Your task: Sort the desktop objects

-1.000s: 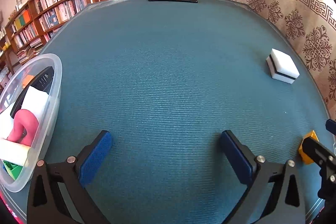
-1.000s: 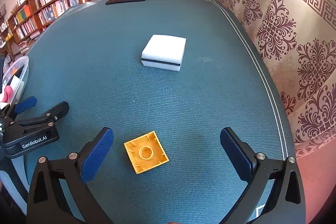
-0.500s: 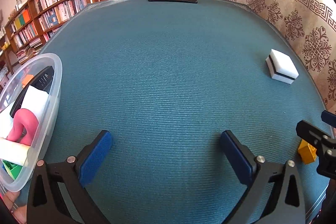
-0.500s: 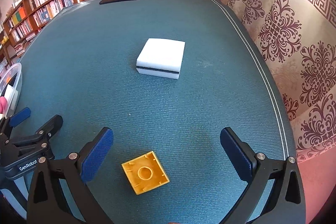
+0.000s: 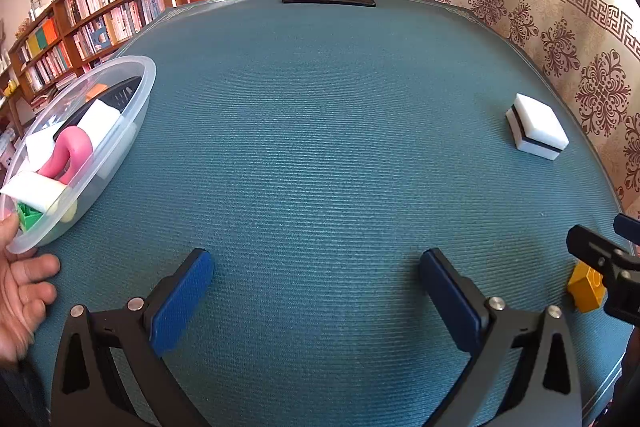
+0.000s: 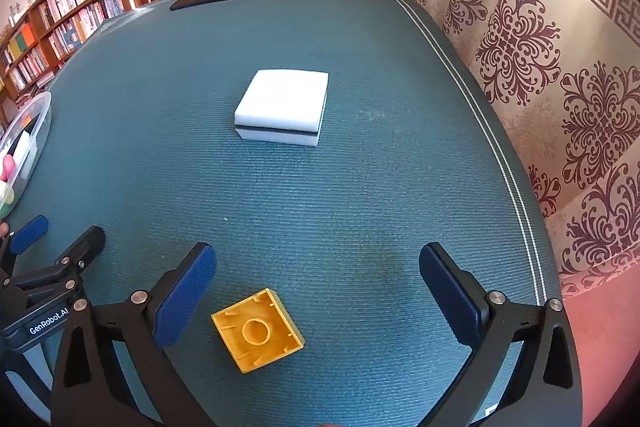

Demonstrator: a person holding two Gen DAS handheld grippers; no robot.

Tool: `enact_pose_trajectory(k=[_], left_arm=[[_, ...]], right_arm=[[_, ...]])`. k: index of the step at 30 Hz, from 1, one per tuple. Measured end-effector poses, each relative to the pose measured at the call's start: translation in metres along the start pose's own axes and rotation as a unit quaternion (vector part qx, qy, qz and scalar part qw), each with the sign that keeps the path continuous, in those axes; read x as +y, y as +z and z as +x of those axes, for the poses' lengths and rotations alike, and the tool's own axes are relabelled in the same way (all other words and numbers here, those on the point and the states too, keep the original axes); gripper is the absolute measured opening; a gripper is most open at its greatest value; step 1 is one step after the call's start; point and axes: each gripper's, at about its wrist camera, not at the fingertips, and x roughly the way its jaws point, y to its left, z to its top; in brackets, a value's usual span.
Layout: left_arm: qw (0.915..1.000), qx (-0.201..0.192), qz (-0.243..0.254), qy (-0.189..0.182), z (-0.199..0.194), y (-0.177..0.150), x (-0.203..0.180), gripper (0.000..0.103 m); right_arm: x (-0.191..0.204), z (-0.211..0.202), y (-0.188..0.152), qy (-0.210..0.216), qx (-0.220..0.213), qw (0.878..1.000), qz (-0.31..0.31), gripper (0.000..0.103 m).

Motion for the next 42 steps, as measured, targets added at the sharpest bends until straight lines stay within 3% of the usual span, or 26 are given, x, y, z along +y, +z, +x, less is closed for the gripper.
enact_pose_trajectory(k=[14, 27, 32, 42], left_arm=[[1.0000, -0.002, 0.006, -0.003, 0.000, -0.002, -0.003, 0.103], [1.0000, -0.001, 0.008, -0.003, 0.002, 0.000, -0.008, 0.103], [0.9999, 0.000, 0.009, -0.005, 0.002, -0.002, -0.004, 0.103], [0.9999, -0.001, 0.010, -0.006, 0.001, -0.005, -0.003, 0.103]], right_arm=[[0.005, -0.005, -0.006, -0.012, -0.001, 1.000, 0.022, 0.103], [0.019, -0.012, -0.010, 0.015, -0.014, 1.000, 0.015, 0.103], [0.002, -0.008, 0.006, 0.022, -0.023, 0.999, 0.014, 0.103], [-0.033, -0.020, -0.006, 0.054, -0.049, 0.997, 0.035, 0.103]])
